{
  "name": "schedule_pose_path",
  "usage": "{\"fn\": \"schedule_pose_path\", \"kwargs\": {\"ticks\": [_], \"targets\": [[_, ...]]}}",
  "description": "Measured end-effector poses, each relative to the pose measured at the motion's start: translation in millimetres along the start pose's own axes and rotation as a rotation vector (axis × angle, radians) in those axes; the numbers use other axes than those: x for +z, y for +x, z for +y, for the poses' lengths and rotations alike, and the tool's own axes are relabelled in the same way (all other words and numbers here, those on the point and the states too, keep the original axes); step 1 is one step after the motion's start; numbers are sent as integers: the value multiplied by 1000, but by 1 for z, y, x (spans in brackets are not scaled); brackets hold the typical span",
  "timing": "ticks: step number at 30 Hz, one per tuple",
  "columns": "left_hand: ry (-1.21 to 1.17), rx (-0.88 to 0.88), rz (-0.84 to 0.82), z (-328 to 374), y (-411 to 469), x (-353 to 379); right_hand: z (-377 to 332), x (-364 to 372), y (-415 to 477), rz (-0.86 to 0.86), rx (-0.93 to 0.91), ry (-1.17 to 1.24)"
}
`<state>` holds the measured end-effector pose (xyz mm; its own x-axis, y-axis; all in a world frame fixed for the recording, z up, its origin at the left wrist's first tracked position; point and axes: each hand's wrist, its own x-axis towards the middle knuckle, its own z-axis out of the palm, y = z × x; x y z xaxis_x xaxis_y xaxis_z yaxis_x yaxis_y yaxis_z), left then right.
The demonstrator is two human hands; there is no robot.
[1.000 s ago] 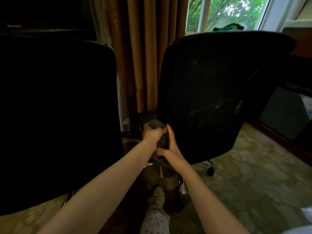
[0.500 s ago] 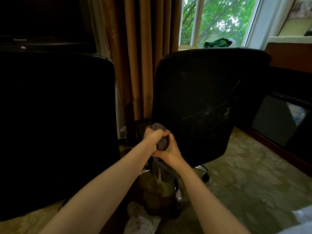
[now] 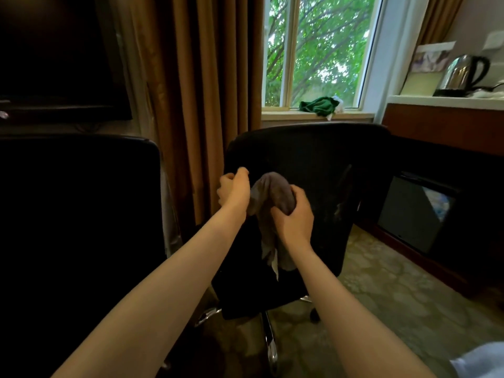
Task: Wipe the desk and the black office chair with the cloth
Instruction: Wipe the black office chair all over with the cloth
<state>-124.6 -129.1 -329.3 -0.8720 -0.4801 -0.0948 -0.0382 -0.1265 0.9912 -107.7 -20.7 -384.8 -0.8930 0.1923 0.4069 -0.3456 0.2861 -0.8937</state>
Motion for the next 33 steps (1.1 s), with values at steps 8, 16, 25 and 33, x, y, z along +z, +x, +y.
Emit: {"fn": "schedule_pose_path", "kwargs": {"ticks": [8,16,25,33], "targets": [[496,696,39,38,41,6,-48,4,67,282,-210,-407],[377,754,-30,33,58,7,-34,53,60,220,-252,-482],[413,628,-107,44,59,-25,7,66,46,-373,-629,-1112],[254,487,197,27,52,-38,-18,39,62,73,-775,-794]]}}
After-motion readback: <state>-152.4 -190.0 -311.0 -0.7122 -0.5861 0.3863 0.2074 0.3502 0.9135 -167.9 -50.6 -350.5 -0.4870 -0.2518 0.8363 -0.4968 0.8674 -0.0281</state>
